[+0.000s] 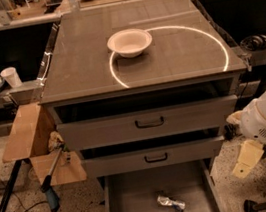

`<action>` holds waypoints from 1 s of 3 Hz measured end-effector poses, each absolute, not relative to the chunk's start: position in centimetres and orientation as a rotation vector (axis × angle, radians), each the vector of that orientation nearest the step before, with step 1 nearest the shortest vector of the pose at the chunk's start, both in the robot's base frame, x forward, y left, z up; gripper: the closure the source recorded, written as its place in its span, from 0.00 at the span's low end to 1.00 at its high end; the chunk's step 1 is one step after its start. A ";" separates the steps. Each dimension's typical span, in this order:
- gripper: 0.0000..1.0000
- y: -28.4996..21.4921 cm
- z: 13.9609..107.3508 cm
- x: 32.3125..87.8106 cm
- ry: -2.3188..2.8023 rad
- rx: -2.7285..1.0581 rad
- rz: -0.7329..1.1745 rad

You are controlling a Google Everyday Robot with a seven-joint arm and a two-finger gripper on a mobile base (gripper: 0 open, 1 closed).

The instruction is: Pick redbull can from bottom drawer and place on counter

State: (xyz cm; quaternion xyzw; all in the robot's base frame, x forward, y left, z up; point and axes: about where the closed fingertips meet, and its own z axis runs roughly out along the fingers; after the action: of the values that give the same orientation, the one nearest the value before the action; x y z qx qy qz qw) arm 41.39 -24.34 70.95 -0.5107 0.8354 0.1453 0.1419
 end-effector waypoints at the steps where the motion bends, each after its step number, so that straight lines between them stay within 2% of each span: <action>1: 0.00 -24.1 70.1 41.0 2.375 -1.490 0.416; 3: 0.00 -23.0 67.4 41.0 2.369 -1.493 0.429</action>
Offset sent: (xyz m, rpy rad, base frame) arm -0.0056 0.0102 -0.0384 0.0187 -0.0186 0.0178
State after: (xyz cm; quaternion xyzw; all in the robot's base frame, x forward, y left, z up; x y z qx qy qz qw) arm 41.00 -23.03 67.39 -0.5208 0.8262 0.1498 0.1537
